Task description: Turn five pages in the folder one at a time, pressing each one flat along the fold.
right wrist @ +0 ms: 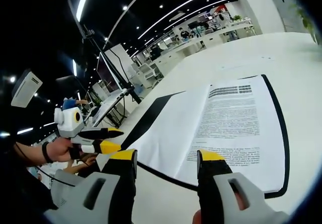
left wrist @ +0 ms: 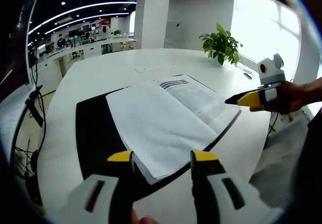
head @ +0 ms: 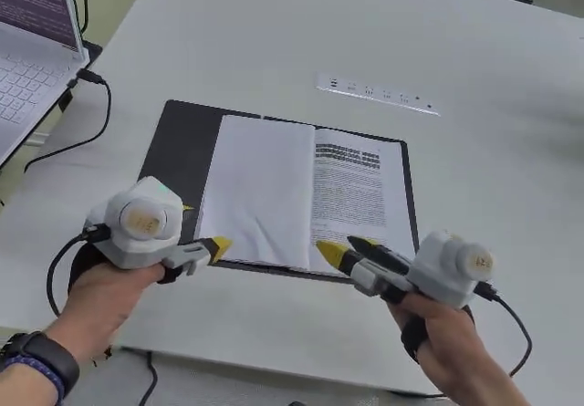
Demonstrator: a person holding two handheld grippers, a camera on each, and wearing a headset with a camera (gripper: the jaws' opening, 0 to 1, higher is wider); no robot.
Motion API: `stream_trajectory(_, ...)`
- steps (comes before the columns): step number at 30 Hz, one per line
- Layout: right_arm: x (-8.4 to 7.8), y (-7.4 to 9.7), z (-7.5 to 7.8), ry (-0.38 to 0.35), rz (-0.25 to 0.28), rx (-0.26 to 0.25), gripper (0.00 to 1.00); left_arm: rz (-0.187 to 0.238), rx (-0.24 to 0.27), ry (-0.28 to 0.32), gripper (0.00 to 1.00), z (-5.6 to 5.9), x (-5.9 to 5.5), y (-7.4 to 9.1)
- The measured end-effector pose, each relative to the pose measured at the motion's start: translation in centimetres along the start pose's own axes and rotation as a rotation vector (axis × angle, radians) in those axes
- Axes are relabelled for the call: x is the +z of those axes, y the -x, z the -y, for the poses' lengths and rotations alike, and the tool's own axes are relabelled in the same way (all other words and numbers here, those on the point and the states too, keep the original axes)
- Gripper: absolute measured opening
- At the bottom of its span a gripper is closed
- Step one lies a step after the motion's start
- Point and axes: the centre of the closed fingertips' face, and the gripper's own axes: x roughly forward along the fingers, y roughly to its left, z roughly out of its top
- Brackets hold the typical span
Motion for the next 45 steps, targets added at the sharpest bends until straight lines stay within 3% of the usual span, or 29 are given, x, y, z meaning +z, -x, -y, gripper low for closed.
stream_trajectory(5,0.2,0.0,-0.2,-0.004,0.011,0.007,0.45,0.009,-0.012,-0.010,0.36,0.1,0.1,-1.1)
stream_trajectory(13,0.8,-0.1,0.0,-0.013,0.025,0.004,0.43,-0.058,-0.032,-0.014,0.23,-0.2,-2.7,-3.2)
stream_trajectory(18,0.4,0.0,0.2,-0.025,0.018,0.000,0.40,-0.091,-0.008,0.000,0.15,-1.1,-4.1,-3.7)
stream_trajectory(21,-0.1,0.0,0.5,-0.041,0.011,0.000,0.37,-0.137,0.002,-0.034,0.10,-1.5,-5.2,-3.8)
stream_trajectory(23,-0.3,0.1,0.6,-0.053,0.013,-0.001,0.38,-0.144,0.003,-0.045,0.08,-1.6,-5.6,-3.9)
stream_trajectory(27,-0.5,0.1,0.7,-0.065,0.008,-0.004,0.36,-0.136,0.024,-0.054,0.00,-2.2,-5.6,-3.9)
stream_trajectory(37,-0.7,-1.2,0.4,-0.061,-0.014,0.020,0.30,-0.132,0.042,-0.051,0.00,-1.8,-5.2,-3.1)
stream_trajectory(41,-1.2,-2.3,0.7,-0.049,-0.043,0.033,0.28,-0.139,0.045,-0.048,0.00,-1.6,-5.1,-2.9)
stream_trajectory(45,-0.4,-3.7,0.8,-0.043,-0.052,0.043,0.26,-0.143,0.031,-0.030,0.00,-1.6,-5.0,-2.7)
